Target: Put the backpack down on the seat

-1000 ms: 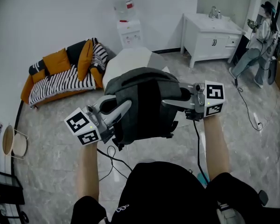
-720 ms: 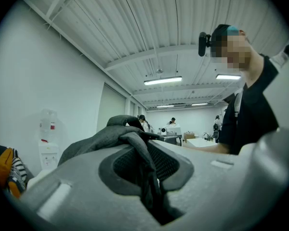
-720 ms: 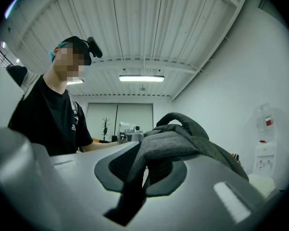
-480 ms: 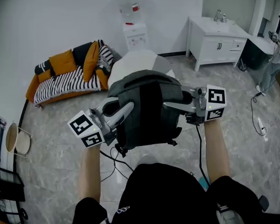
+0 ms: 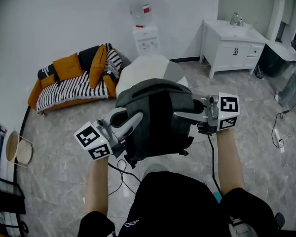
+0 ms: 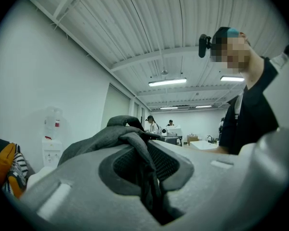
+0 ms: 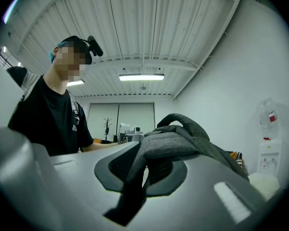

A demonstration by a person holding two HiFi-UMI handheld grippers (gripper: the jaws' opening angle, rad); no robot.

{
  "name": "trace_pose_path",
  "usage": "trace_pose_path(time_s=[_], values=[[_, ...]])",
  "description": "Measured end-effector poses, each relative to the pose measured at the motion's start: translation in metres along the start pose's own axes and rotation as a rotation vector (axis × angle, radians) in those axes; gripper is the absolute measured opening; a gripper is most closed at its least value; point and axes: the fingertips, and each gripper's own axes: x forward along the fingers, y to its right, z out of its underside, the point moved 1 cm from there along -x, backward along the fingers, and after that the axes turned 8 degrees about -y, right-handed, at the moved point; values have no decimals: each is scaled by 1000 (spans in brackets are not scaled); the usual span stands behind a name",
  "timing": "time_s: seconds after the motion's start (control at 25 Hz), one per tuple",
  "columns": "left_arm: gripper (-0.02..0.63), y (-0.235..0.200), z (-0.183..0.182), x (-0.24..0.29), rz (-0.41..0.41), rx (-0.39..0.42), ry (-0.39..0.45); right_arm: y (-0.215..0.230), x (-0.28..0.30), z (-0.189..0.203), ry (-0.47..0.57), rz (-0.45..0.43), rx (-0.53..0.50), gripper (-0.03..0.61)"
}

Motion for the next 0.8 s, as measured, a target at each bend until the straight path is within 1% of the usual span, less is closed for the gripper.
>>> trace_pose_path(time_s=[0.28, 0.48, 0.56, 0.64, 0.8], values=[[44, -15, 23, 13, 20, 0, 9, 15, -3, 25, -10, 19, -6, 40], [44, -33, 49, 38, 50, 17, 10, 36, -15, 57, -15, 47, 14, 40], [44, -56, 45, 46, 60, 5, 9, 60, -14, 54, -10, 57, 34, 40], [44, -90, 34, 51, 68, -19, 9, 94, -7, 43, -16, 64, 61, 40], [44, -137, 26, 61, 47, -54, 19, 145, 4, 35, -17, 95, 93, 38]])
